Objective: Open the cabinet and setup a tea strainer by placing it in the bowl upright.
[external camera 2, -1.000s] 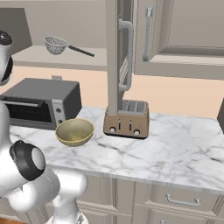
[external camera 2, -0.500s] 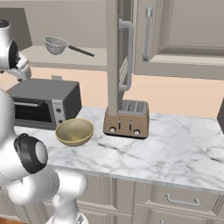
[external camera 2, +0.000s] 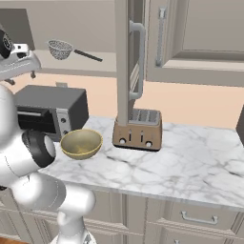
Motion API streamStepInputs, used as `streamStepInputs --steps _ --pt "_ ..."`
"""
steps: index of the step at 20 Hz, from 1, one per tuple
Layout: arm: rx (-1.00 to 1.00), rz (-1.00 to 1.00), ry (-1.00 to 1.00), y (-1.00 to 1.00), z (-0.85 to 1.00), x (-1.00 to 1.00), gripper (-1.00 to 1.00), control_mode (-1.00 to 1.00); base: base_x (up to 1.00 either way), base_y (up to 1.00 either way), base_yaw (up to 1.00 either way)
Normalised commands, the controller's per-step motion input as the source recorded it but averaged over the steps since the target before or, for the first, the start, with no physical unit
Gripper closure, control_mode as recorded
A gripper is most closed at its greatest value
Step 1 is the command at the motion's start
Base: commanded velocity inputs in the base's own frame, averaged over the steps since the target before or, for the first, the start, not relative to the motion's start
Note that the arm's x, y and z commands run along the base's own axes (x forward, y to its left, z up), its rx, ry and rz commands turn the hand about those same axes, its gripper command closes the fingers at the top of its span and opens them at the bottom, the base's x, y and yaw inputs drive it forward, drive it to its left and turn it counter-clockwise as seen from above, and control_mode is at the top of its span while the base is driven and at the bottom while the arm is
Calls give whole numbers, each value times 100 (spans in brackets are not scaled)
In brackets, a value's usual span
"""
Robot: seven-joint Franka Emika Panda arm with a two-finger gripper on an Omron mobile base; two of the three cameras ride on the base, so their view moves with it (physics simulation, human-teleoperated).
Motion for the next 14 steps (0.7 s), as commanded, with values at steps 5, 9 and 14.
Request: streamStepInputs --steps 5,9,14 --pt "-10 36 -43 -25 -8 -4 -100 -100 0 0 0" --pt "0 33 -51 -9 6 19 -100 -100 0 0 0" --pt "0 14 -20 -34 30 5 -100 -100 0 0 0"
